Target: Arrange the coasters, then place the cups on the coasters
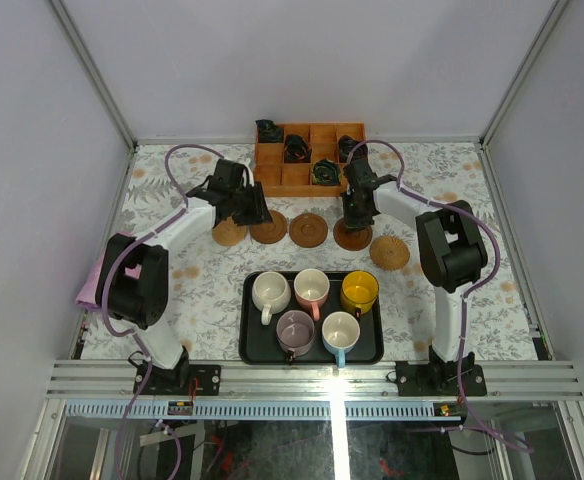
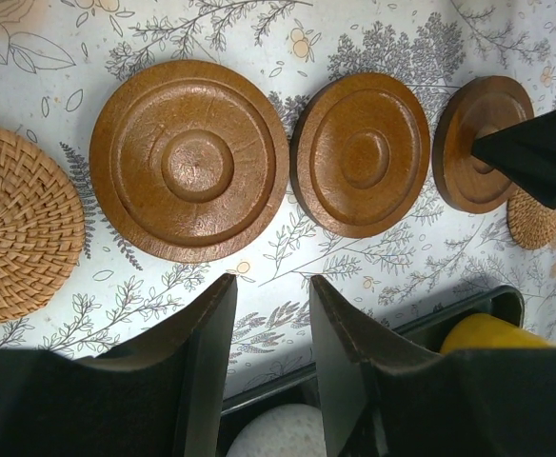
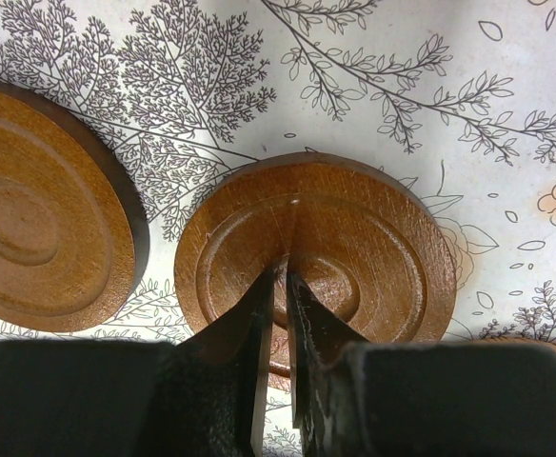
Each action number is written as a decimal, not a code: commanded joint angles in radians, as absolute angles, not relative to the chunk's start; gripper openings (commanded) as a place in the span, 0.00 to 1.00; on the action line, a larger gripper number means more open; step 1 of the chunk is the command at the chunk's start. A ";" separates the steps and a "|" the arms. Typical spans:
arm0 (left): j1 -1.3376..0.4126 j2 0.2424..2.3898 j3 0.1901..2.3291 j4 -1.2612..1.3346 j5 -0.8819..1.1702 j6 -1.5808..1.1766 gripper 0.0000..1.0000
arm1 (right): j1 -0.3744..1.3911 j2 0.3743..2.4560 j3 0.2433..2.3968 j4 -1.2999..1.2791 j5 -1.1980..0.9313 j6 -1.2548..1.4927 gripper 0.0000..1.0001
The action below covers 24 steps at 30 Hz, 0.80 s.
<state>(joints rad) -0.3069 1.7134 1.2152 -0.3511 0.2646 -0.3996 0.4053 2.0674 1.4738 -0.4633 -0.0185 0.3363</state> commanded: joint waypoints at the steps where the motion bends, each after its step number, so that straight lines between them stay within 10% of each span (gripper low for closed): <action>1: -0.302 1.736 1.241 -0.324 0.286 -0.398 0.37 | 0.412 2.102 1.462 -0.522 -0.042 0.326 0.17; 24: -0.300 1.738 1.236 -0.316 0.282 -0.390 0.37 | 0.413 2.127 1.571 -0.523 0.019 0.284 0.18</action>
<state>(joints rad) -0.3065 1.7348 1.2163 -0.3508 0.2714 -0.3996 0.4057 2.0983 1.5356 -0.5190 -0.0120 0.3058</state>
